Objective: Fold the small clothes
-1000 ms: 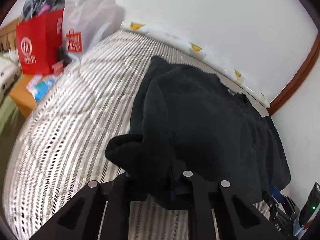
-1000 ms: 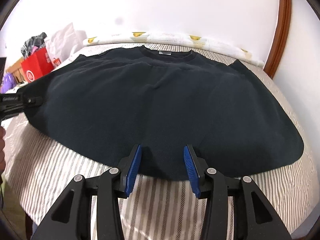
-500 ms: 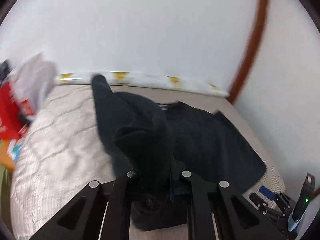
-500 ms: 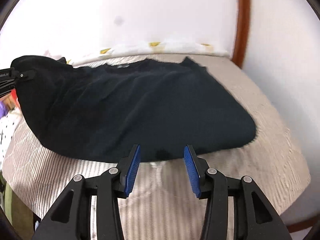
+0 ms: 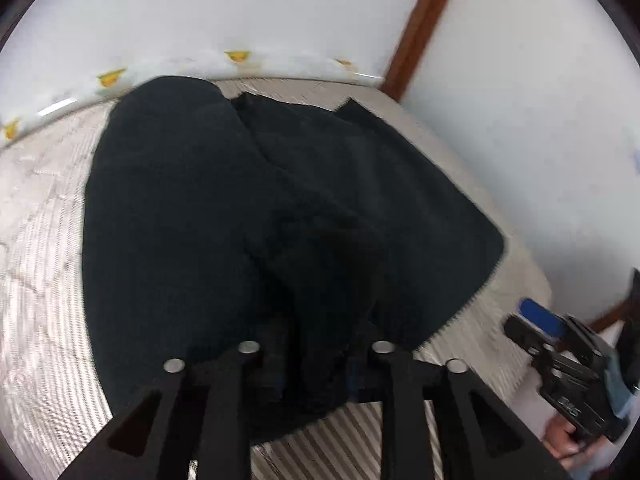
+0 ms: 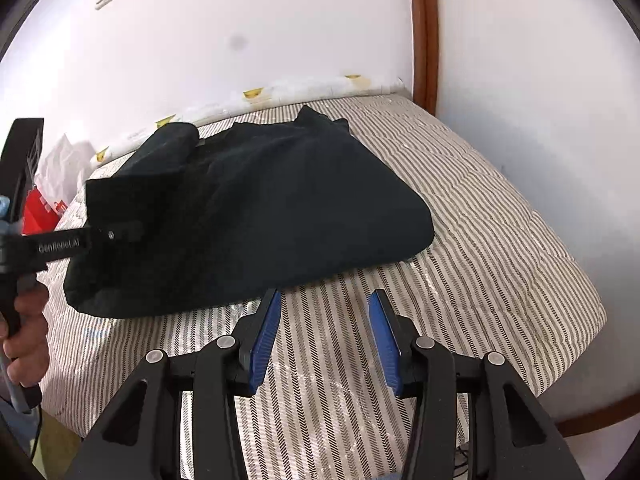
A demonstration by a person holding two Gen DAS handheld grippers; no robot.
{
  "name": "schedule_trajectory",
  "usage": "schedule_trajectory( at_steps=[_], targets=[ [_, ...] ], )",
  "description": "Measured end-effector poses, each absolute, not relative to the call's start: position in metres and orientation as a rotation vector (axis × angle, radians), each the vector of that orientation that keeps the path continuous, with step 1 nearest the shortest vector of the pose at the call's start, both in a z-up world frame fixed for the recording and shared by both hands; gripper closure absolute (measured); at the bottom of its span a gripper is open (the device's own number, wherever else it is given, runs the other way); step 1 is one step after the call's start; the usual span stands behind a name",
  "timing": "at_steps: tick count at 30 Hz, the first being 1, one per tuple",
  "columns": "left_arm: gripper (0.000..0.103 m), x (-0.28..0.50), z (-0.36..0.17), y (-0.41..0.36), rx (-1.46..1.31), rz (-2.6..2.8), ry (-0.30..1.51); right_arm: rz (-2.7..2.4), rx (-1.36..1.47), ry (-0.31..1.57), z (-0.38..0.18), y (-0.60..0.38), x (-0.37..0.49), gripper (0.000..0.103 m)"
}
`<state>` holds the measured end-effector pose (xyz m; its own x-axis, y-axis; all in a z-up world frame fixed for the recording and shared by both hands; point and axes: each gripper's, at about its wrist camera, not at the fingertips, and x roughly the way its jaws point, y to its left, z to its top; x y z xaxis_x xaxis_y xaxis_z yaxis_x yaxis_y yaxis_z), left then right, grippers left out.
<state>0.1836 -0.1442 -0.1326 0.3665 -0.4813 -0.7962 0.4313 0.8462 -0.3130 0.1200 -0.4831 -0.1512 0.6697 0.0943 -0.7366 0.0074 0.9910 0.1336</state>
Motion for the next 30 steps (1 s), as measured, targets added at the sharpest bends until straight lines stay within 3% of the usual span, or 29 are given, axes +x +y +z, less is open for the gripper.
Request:
schedule_trajectory(
  at_steps=[1,7,11,24,27,30],
  targets=[
    [0.071,0.182,-0.131,-0.140,-0.065,-0.611,1.048,0.061,0.129,0.833,-0.149,-0.481,0.121,0.057],
    [0.066,0.154,-0.116,-0.099,-0.054,-0.626,0.972,0.154,0.148,0.794,-0.125,-0.451,0.132,0.044],
    [0.044,0.139,-0.121,-0.061,-0.020,-0.543,0.930,0.227,0.174,0.811,-0.120,-0.421,0.148,0.040],
    [0.044,0.130,-0.167,-0.011,-0.086,-0.488,0.973,0.317,0.324,0.929,-0.167,-0.352,0.213,0.038],
    [0.044,0.133,-0.169,-0.017,-0.092,-0.494,0.971,0.337,0.395,0.912,-0.173,-0.348,0.226,0.043],
    [0.044,0.139,-0.170,-0.030,-0.072,-0.480,0.961,0.372,0.451,0.910,-0.176,-0.346,0.240,0.067]
  ],
)
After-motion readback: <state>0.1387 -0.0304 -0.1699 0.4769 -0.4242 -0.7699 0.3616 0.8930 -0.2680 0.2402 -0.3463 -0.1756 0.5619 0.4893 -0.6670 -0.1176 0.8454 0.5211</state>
